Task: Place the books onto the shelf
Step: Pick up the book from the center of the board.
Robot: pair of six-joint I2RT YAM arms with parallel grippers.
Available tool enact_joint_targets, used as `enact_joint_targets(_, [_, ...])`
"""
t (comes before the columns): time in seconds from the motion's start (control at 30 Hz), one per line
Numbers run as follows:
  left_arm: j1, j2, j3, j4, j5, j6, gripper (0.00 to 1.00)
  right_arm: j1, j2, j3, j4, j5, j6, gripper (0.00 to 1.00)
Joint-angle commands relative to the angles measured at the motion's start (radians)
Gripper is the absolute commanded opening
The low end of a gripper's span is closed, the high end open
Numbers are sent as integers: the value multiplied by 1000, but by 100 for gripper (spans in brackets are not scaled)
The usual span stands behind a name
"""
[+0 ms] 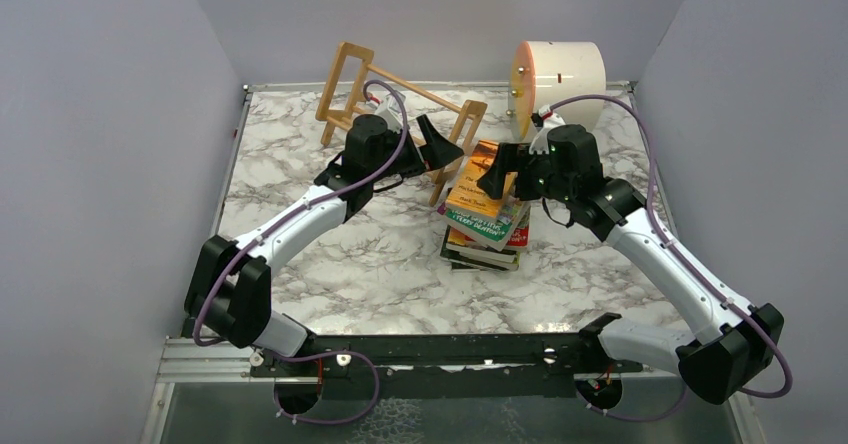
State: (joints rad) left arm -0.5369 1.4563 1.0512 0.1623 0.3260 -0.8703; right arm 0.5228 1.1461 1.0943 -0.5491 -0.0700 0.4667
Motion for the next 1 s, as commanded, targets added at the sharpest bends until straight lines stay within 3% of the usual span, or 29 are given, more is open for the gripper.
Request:
enact_joint_targets(0.0, [-5, 18, -14, 47, 51, -18, 99, 5, 1, -10, 44, -53, -3, 97])
enact_joint_targets(0.53, [-19, 81, -49, 113, 251, -78, 99, 5, 15, -46, 100, -105, -34, 97])
enact_joint_targets(0.97, [-25, 96, -57, 155, 277, -104, 97, 4, -8, -133, 230, -183, -66, 97])
